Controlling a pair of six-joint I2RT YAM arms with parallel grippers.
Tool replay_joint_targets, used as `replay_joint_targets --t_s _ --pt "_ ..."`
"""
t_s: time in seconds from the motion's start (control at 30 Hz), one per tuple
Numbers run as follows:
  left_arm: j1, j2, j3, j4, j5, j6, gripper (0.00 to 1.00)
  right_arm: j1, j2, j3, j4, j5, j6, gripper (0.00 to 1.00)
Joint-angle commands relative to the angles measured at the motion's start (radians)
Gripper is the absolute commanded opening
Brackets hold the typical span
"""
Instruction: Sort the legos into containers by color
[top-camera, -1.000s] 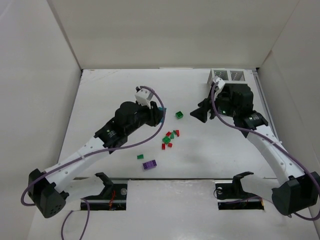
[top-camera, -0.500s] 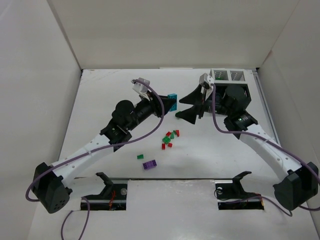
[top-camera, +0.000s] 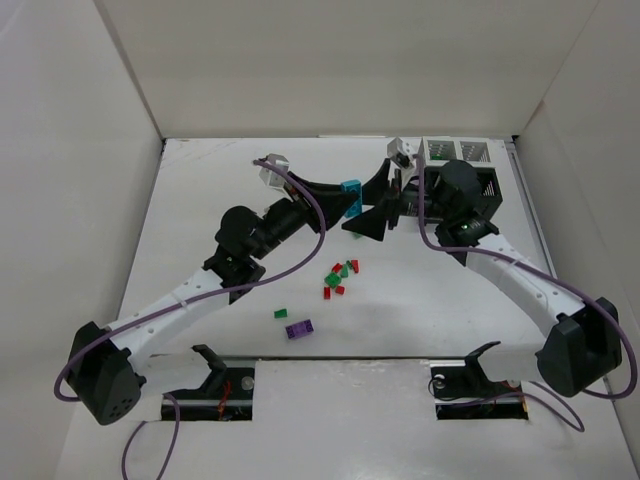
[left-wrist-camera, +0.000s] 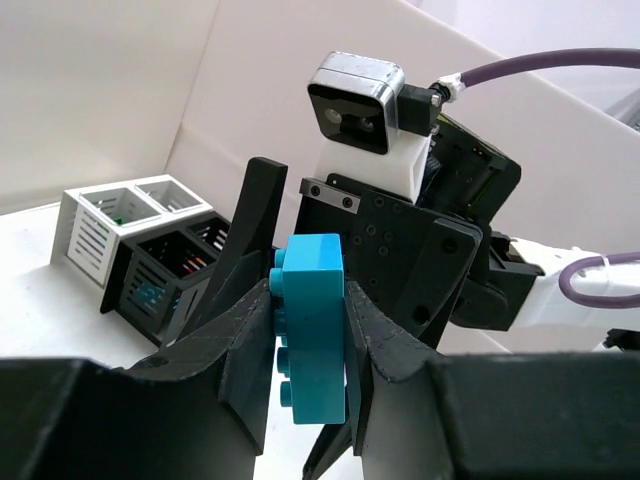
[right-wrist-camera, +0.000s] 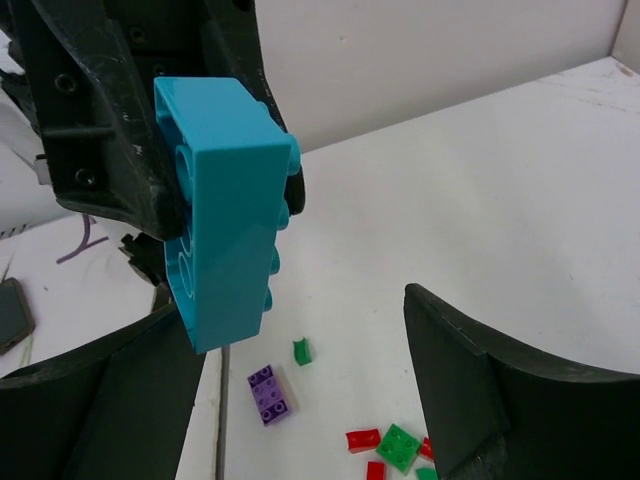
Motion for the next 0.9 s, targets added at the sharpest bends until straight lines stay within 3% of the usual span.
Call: replay_joint_targets --t_s 0.0,0.37,0.53,0.7,0.87 --pt "-0.004 -0.002 -0.001 0.089 0.035 0.001 0.0 0.008 -0.021 0.056 0.098 -0.07 0.023 0.81" --pt "-0.004 -0.011 -0.001 0.055 -0.017 0.048 0.0 -0.013 -0.058 0.056 0.098 -0.11 0.078 0.8" --pt "-0.004 -0.011 -0.001 0.055 0.015 0.048 0.0 -0.013 -0.049 0.065 0.098 -0.08 0.087 0.64" --pt "-0.014 -0.002 -0.001 0.055 0.037 0.048 0.0 -0.013 -0.026 0.096 0.098 -0.08 0.096 0.62" --pt "-0.023 -0.002 -0.012 0.055 0.026 0.048 0.0 -0.013 -0.016 0.106 0.098 -0.069 0.096 0.36"
